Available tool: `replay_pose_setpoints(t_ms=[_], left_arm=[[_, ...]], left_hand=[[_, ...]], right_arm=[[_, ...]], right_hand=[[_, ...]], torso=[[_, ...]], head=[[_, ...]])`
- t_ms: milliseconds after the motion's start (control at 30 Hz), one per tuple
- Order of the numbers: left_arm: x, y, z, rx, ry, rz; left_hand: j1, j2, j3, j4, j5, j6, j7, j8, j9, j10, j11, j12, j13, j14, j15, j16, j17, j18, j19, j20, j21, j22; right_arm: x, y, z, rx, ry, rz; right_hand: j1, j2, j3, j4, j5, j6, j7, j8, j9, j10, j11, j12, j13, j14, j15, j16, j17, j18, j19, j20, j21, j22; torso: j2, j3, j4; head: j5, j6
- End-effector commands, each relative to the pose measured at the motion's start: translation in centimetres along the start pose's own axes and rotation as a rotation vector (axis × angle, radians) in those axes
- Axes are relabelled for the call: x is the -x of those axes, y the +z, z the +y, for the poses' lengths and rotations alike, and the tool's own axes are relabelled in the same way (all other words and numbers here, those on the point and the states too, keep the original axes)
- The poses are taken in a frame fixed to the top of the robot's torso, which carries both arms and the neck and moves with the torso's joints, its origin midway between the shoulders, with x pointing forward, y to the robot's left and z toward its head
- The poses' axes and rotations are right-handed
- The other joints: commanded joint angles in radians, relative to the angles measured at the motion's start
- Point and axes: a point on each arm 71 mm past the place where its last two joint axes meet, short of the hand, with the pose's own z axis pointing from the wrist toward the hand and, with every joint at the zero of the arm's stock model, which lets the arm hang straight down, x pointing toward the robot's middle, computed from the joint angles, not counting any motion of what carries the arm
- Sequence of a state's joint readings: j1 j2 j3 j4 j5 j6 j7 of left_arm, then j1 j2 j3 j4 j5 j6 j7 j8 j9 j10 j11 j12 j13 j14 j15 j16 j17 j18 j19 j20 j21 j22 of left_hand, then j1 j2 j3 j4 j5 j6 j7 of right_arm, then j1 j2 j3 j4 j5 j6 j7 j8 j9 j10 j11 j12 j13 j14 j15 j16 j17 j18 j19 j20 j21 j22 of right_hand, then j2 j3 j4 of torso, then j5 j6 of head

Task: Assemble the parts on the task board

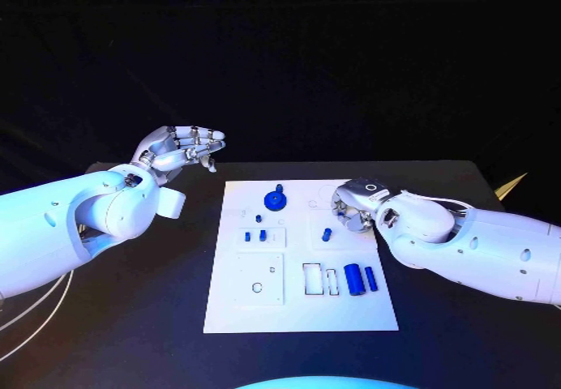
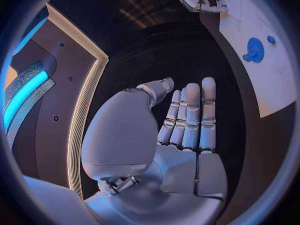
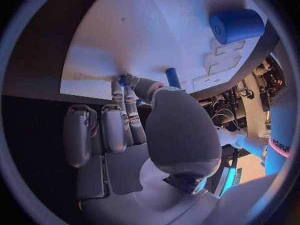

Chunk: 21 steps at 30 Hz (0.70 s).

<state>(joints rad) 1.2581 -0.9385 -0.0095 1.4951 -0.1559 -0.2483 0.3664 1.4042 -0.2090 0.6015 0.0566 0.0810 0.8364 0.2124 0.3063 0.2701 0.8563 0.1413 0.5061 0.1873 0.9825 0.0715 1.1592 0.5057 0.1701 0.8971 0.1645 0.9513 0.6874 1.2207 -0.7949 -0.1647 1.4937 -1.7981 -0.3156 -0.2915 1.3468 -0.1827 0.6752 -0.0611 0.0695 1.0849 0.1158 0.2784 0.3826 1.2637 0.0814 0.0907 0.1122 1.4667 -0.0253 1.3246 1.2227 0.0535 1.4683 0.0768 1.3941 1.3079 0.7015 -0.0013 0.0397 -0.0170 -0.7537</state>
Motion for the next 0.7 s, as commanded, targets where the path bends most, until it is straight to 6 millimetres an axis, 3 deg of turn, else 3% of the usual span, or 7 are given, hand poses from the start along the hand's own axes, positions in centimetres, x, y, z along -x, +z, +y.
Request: replay_pose_setpoints(t_ms=[33,700], left_arm=[[-0.1,0.0,-0.1,-0.004,-0.009,0.007],[0.3,0.0,0.0,-0.003,-0.004,-0.005]], left_hand=[[0.002,0.006,-0.007,-0.002,-0.002,0.002,-0.005,0.006,0.0,0.007,0.002,0.004,-0.001,-0.005,-0.003,-0.006,-0.001,0.016,0.007,-0.002,-0.004,-0.002],[0.002,0.006,-0.009,-0.001,-0.002,0.0,-0.003,0.005,-0.001,0.005,0.003,0.002,-0.003,-0.006,-0.003,-0.006,-0.002,0.016,0.008,-0.003,-0.006,-0.003]], right_arm=[[0.2,-0.3,-0.1,-0.009,-0.007,-0.043],[2.7,-2.5,0.1,0.028,0.1,-0.163]], right_hand=[[0.019,0.017,0.017,-0.02,0.004,0.008,-0.002,0.005,0.002,0.044,-0.036,0.003,0.017,0.045,-0.009,-0.004,-0.001,-0.007,0.027,-0.008,0.004,0.075],[0.016,0.017,0.019,-0.023,0.002,0.012,-0.003,0.006,0.003,0.048,-0.037,0.003,0.02,0.046,-0.01,-0.001,0.0,-0.009,0.029,-0.009,0.011,0.083]], torso=[[0.0,-0.0001,0.0002],[0.0,0.0003,0.0]], head=[[0.0,0.0],[0.003,-0.001]])
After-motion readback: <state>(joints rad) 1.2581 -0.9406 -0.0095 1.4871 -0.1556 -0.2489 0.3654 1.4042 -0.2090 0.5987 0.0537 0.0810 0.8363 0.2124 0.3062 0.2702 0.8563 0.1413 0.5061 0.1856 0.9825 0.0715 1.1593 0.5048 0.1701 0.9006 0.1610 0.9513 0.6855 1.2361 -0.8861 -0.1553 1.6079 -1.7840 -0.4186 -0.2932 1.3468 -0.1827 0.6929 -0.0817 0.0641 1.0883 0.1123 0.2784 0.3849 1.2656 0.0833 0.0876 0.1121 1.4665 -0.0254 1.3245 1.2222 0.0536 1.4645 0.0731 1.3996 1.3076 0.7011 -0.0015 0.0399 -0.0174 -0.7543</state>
